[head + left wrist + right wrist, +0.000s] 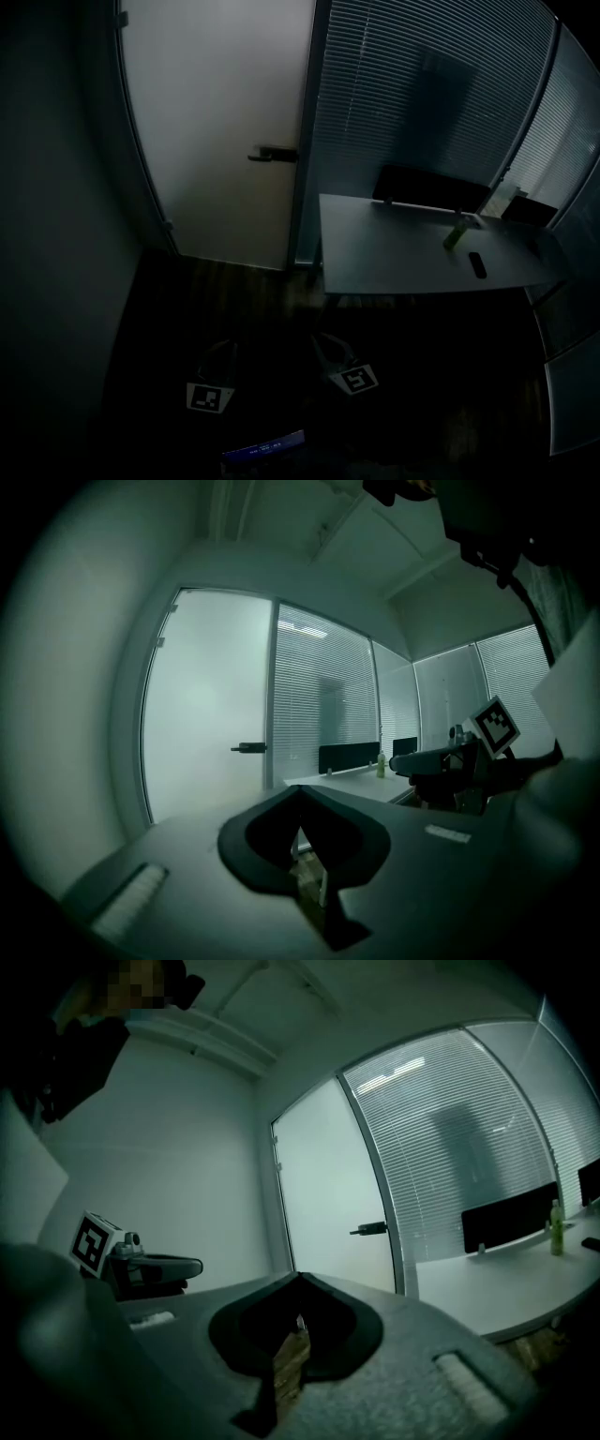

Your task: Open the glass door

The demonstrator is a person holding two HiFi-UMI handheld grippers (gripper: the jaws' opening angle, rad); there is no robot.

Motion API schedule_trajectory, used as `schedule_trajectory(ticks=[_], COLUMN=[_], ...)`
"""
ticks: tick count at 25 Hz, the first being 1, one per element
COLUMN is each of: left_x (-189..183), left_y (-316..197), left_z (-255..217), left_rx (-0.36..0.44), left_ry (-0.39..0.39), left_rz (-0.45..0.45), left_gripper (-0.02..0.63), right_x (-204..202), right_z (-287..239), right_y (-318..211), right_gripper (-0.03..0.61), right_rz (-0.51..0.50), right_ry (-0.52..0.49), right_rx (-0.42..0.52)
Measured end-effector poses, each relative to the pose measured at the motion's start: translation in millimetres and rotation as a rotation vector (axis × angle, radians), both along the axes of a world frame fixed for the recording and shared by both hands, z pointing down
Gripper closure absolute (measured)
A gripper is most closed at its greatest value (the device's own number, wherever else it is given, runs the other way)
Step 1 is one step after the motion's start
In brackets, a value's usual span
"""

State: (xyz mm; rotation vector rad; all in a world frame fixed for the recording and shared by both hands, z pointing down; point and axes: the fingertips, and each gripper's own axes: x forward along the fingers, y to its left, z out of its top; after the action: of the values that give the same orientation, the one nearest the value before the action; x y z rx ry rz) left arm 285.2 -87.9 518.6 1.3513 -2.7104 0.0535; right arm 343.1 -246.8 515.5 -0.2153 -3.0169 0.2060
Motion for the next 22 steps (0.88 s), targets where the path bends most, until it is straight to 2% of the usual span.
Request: schedule_trajectory(ticks=[7, 22], left_x=[-47.1, -200.9], left_y=[-5.2, -62.2], left_z=[0.6, -12.9], left_rx=[0.007, -0.027], left_ry=[0.007, -0.011], left_rz=[-0.018, -0.055], left_gripper=[0.611, 0.611], right_x=[-44.3, -208.1], right_z=[3.0, -2.0], right_y=[-10.0, -75.1], right_gripper=[0.577, 0.577], right_rz=[-0.010, -0.034], right_ry=[0.014, -0.008], right_rx=[0.008, 0.003])
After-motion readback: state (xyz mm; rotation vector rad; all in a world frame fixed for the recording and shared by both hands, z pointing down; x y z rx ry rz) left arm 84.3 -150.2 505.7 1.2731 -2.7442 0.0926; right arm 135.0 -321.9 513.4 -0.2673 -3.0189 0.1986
